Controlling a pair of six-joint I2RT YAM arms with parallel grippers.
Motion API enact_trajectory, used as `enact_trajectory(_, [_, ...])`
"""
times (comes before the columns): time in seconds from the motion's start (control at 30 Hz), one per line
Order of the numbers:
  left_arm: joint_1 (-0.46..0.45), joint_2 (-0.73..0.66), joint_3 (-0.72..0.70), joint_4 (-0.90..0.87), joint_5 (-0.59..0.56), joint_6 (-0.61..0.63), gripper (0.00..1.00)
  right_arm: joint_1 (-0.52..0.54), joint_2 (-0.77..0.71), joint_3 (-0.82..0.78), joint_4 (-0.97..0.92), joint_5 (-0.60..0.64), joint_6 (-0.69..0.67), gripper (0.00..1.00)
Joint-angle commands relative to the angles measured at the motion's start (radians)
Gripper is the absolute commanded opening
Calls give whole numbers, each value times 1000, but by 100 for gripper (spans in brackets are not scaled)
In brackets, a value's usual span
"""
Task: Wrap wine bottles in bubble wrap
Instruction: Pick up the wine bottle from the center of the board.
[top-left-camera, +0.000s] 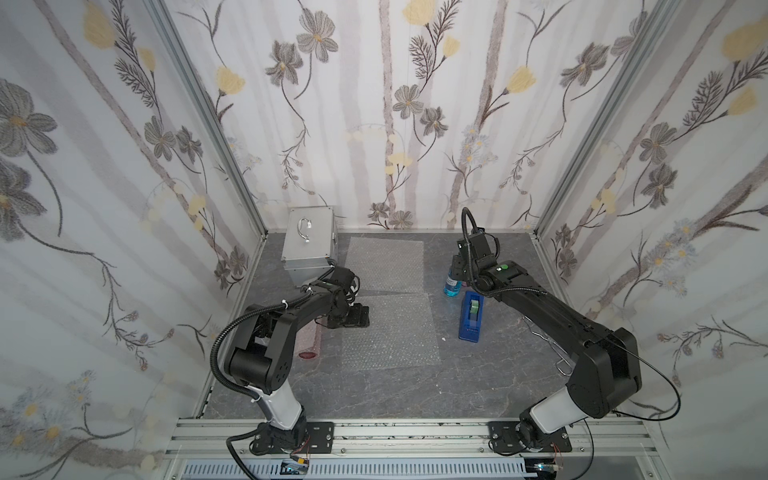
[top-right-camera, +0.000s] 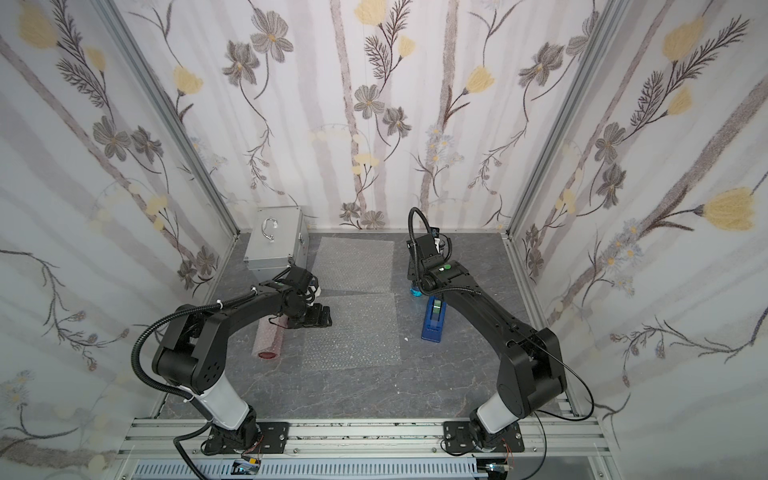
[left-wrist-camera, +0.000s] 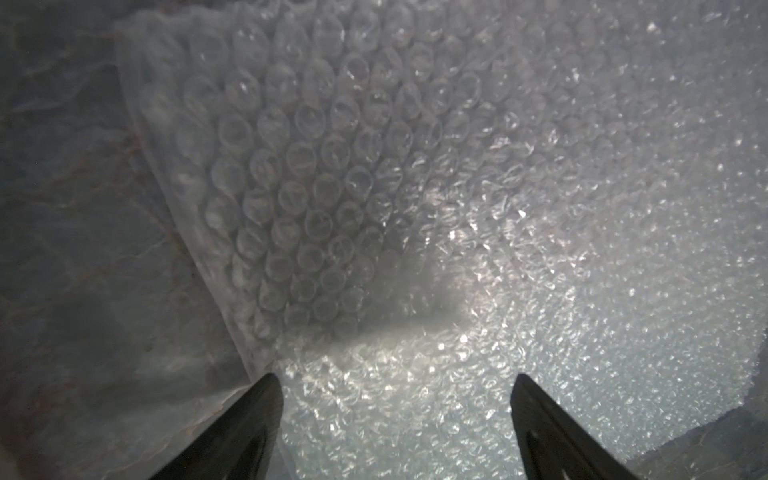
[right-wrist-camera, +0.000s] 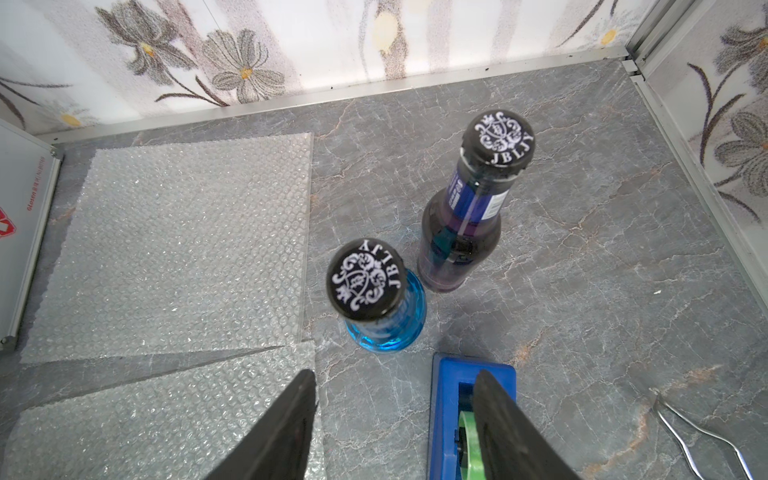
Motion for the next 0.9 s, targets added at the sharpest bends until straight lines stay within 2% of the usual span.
enact_trajectory(0.0, [0, 31, 25, 9, 19, -10, 88, -5, 8, -5, 48, 7, -6, 62])
enact_trajectory(0.4, [2, 131, 126, -52, -9, 23, 87, -23, 38, -7, 109, -4, -18, 60])
enact_trajectory(0.57, [-4, 45, 99, -64, 35, 24, 87, -23, 76, 19, 137, -6, -35, 59])
enact_trajectory(0.73, [-7, -78, 45, -55, 64, 52, 95, -25, 116, 47, 165, 3, -56, 59])
enact_trajectory(0.87, [-6, -152, 13, -36, 45, 93, 98, -32, 150, 60, 185, 10, -58, 58])
